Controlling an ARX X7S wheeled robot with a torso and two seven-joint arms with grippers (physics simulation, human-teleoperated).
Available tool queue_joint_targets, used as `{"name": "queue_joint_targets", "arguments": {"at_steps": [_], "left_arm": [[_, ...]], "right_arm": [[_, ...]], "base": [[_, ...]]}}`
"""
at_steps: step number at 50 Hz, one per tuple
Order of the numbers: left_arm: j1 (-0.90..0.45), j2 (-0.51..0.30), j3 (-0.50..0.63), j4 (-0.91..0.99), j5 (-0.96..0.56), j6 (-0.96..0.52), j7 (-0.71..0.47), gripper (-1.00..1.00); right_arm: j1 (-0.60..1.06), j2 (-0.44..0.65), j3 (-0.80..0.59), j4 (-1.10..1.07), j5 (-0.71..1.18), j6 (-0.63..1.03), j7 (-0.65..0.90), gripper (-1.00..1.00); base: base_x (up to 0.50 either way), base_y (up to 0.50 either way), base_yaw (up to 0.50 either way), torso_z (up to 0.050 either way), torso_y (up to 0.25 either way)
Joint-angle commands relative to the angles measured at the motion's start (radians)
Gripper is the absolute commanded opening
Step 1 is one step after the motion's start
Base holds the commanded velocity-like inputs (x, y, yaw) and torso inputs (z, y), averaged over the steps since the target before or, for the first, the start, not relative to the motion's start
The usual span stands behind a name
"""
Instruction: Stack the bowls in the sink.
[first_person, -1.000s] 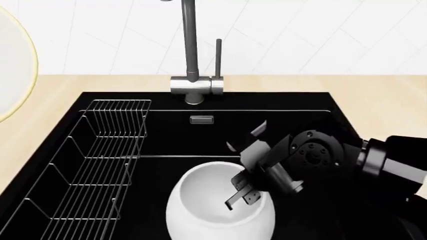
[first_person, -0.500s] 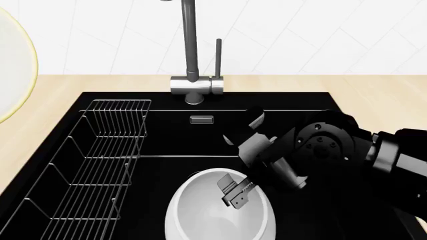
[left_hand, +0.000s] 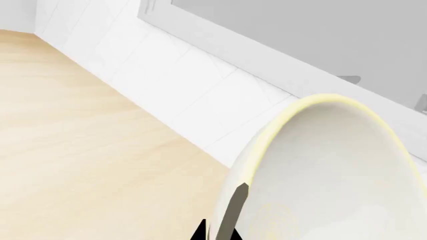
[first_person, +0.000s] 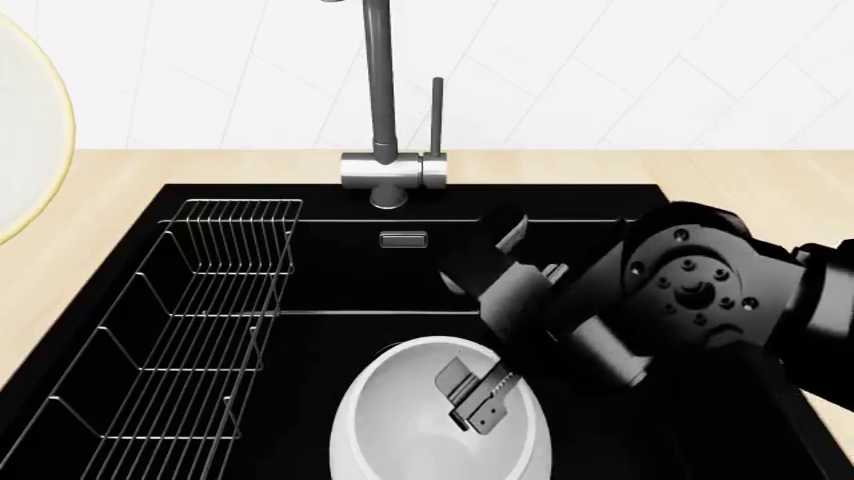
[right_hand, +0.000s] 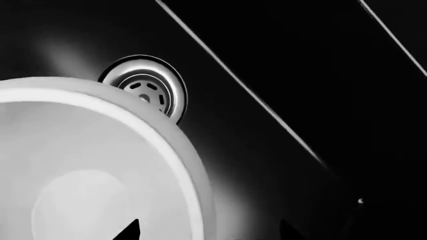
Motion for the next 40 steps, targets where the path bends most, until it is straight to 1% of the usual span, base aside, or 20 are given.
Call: {"name": "queue_joint_targets", "arguments": {"at_steps": [1,16,23,32,40], "left_arm": [[-0.011,0.000,-0.011,-0.004,0.000,-0.001,0.002,-1.00],[-0.007,0.005,-0.034,-0.006,-0.012,-0.018,-0.007,-1.00],[-0.007,0.003,-0.037,-0.004,-0.015,-0.018,-0.008,-1.00],[-0.007,0.000,-0.033,-0.001,-0.019,-0.014,-0.008,-1.00],[-0.011,-0.019,-0.006,0.006,-0.029,0.004,0.008,-1.00]], "right_arm": [[0.087,0.029,0.025,-0.088,0.092,0.025,0.066,1.00],[0.201,0.042,0.019,-0.145,0.211,0.056,0.158,1.00],[0.271,0.058,0.041,-0.188,0.270,0.053,0.193,1.00],[0.349,0.092,0.074,-0.217,0.312,0.043,0.226,1.00],[0.427,0.137,0.084,-0.204,0.345,0.026,0.290,1.00]], "base": [[0.00,0.00,0.00,0.000,0.000],[0.00,0.00,0.00,0.001,0.000],[0.00,0.00,0.00,0.000,0.000],[0.00,0.00,0.00,0.000,0.001],[0.00,0.00,0.00,0.000,0.000]]}}
